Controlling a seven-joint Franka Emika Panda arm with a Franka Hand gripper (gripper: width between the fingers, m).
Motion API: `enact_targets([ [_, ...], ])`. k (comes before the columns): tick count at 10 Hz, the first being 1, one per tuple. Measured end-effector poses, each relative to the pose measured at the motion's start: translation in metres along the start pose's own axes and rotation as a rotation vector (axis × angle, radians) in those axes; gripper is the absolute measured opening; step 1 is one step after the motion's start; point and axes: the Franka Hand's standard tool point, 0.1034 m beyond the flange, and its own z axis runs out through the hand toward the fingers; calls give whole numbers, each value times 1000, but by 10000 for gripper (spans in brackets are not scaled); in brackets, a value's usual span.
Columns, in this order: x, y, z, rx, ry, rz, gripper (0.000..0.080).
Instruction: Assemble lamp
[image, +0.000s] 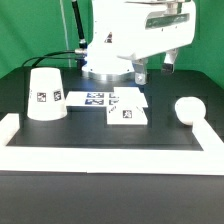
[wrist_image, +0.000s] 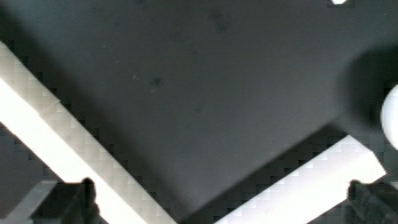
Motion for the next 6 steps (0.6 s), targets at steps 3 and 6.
enact_targets([
  [3, 0, 0, 0, 0, 0, 0, 700],
  [6, 0, 0, 1, 2, -1, 0, 699],
])
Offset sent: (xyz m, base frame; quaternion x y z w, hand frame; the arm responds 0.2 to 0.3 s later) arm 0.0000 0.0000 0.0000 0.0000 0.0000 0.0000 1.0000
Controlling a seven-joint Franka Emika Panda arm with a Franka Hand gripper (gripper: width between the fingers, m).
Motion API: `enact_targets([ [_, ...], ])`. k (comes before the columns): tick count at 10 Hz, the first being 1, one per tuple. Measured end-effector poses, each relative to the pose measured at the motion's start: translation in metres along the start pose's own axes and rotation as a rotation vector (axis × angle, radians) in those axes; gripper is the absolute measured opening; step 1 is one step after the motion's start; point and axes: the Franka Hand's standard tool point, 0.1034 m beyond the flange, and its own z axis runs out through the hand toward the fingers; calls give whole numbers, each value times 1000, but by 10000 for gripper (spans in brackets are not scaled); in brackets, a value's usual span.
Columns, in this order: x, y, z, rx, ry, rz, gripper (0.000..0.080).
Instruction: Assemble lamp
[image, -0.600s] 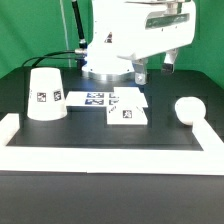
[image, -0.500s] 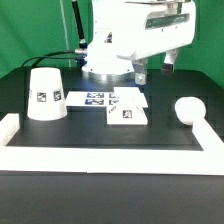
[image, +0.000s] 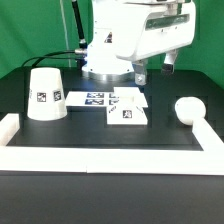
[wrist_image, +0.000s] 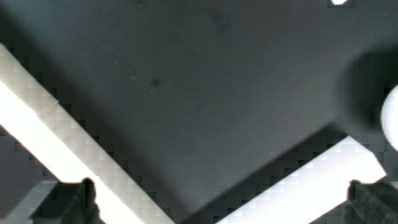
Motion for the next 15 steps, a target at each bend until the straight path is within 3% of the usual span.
enact_targets([
  [1, -1, 0, 0, 0, 1, 4, 700],
  [3, -26, -6, 2, -14, 12, 90, 700],
  [5, -41, -19, 10, -5, 0, 184, 699],
  [11, -43, -20, 13, 2, -4, 301, 700],
  [15, -71, -40, 30, 6, -9, 683, 700],
])
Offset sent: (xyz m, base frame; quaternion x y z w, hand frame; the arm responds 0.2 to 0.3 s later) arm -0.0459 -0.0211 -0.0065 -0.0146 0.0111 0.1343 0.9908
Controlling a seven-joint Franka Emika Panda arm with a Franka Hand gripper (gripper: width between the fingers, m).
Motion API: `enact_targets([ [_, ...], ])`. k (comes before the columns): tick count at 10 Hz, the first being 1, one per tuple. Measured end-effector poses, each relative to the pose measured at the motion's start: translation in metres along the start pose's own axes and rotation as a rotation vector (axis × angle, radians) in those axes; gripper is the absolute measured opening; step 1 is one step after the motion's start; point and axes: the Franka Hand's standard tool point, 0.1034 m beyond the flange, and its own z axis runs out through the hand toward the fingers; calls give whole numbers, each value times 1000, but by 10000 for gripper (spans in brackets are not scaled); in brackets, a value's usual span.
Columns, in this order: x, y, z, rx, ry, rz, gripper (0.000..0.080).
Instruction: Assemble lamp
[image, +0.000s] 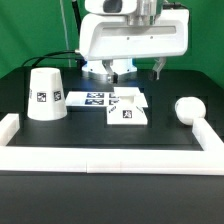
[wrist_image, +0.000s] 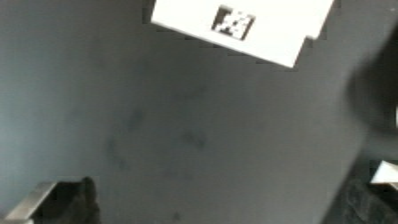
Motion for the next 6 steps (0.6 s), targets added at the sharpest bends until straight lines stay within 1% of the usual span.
enact_targets([
  [2, -12, -3, 7, 6, -23, 178, 700],
  [4, -11, -5, 7, 15, -22, 256, 699],
  [6, -12, -5, 8, 16, -23, 227, 700],
])
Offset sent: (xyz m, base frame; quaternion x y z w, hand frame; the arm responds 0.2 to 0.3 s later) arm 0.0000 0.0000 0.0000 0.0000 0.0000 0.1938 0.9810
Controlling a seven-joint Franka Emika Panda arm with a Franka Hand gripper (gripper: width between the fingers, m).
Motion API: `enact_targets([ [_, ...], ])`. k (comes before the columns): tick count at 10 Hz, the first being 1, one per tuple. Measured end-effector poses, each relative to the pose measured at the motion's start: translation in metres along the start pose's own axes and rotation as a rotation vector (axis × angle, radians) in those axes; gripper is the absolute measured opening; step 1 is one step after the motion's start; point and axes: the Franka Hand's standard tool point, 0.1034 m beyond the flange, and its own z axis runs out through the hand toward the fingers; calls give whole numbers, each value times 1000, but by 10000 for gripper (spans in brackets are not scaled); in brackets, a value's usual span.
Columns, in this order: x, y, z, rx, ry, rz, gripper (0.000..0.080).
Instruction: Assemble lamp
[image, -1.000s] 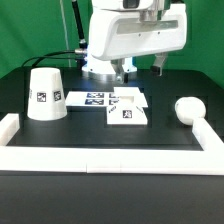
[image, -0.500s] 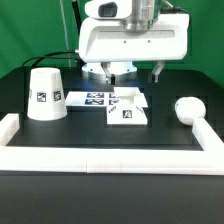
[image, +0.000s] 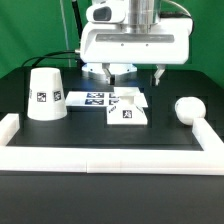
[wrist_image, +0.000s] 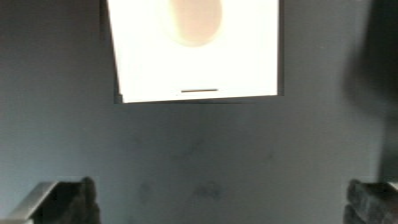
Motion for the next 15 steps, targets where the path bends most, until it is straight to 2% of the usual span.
enact_targets([
  [4, -29, -1, 19, 2, 22, -99, 700],
  [6, -37, 0, 24, 2, 9, -104, 700],
  [15, -42, 8, 38, 2, -7, -121, 700],
])
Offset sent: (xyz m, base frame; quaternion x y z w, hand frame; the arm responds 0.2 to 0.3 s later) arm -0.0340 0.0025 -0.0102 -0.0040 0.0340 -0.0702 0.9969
